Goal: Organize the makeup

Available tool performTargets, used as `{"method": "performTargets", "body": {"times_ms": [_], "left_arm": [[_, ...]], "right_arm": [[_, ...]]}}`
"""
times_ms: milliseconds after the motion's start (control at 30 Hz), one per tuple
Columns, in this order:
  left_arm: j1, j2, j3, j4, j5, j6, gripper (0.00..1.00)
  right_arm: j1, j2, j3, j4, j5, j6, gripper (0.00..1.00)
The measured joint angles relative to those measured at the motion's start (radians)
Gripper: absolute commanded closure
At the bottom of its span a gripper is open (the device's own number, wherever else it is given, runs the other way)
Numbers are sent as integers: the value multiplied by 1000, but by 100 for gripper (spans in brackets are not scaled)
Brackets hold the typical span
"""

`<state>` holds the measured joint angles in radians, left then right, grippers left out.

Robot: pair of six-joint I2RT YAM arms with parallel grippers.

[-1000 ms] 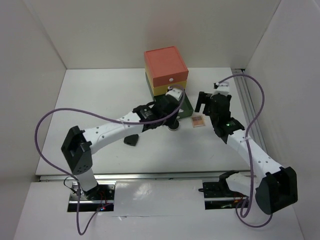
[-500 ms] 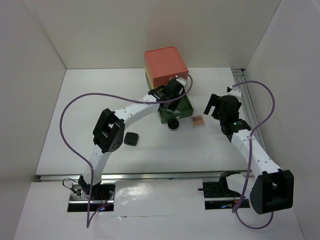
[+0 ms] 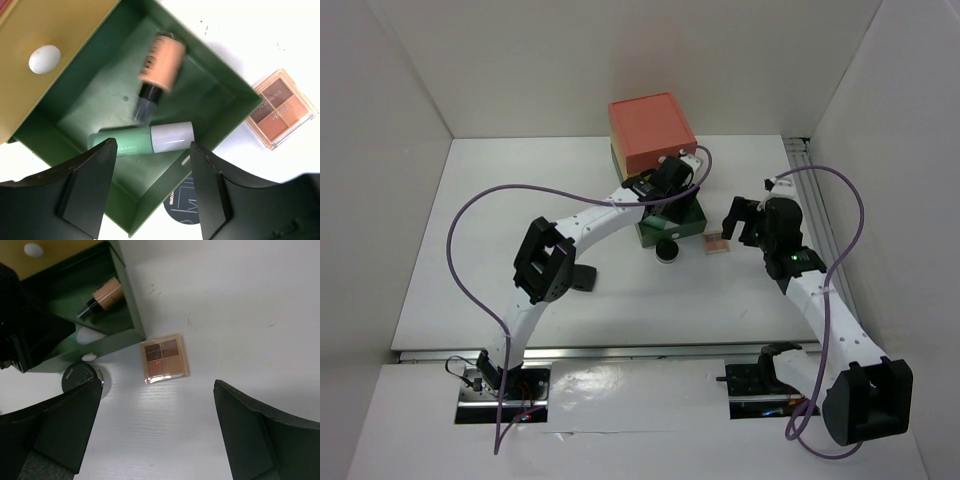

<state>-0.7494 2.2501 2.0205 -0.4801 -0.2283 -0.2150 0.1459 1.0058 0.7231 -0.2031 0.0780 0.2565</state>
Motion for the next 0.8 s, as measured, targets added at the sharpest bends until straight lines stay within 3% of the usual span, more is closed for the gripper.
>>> {"method": "performTargets", "body": {"times_ms": [167,300,567,667,800], "left_arm": [[0,-6,-5,0,6,-5,21],[0,-114,-116,-6,10,-34,16],[0,-773,-678,-11,-16,-209,0],[0,-1009,-882,-19,-43,-299,0],[1,-1168,-1071,-95,-85,-407,0]], "right_arm": [[23,-19,-5,-6,-69,-37,0],[134,10,-5,-4,-105,-72,0],[485,297,-2,39,-6,-107,0],[517,413,3,63,45,-108,0],[519,525,20,138,103,-89,0]]}}
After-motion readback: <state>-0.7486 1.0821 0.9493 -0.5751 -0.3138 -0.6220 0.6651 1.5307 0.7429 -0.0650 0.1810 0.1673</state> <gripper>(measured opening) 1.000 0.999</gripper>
